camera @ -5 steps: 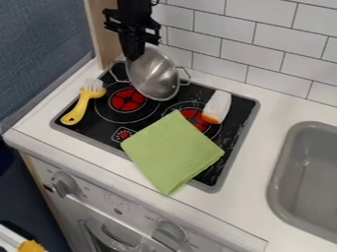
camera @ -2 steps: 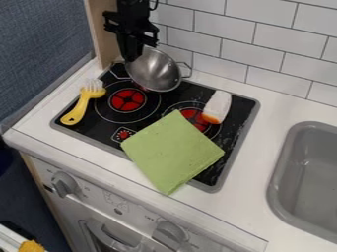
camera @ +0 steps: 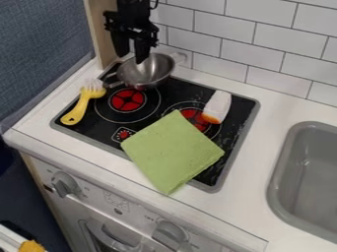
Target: Move the silver pot to the upper left corner of the stove
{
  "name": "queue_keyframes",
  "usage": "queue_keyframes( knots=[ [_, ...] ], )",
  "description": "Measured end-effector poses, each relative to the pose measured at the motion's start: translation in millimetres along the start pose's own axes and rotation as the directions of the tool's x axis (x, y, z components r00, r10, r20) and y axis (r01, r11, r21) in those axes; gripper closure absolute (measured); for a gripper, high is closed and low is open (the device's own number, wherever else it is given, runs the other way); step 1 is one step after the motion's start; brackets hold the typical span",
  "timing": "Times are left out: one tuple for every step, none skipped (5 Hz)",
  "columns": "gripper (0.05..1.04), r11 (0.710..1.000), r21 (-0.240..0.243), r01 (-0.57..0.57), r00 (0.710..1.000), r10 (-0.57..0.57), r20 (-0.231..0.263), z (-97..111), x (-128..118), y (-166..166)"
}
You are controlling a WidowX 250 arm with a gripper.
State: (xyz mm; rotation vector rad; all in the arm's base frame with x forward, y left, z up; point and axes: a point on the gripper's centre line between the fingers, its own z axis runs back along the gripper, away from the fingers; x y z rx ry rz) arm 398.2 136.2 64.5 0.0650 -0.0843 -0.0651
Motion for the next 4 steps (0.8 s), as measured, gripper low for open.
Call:
queue_keyframes(
  knots=[
    [0.077,1.000,-0.017,0.014,0.999,-0.013,0.050,28,-6,-6],
    [0.079,1.000,-0.021,-0.001,1.000,0.001,0.000,22,-24,-10],
    [0.084,1.000,-0.020,0.007,1.000,-0.007,-0.005,27,-35,-23],
    [0.084,1.000,-0.017,0.005,1.000,-0.005,-0.019,27,-42,-31]
  ],
)
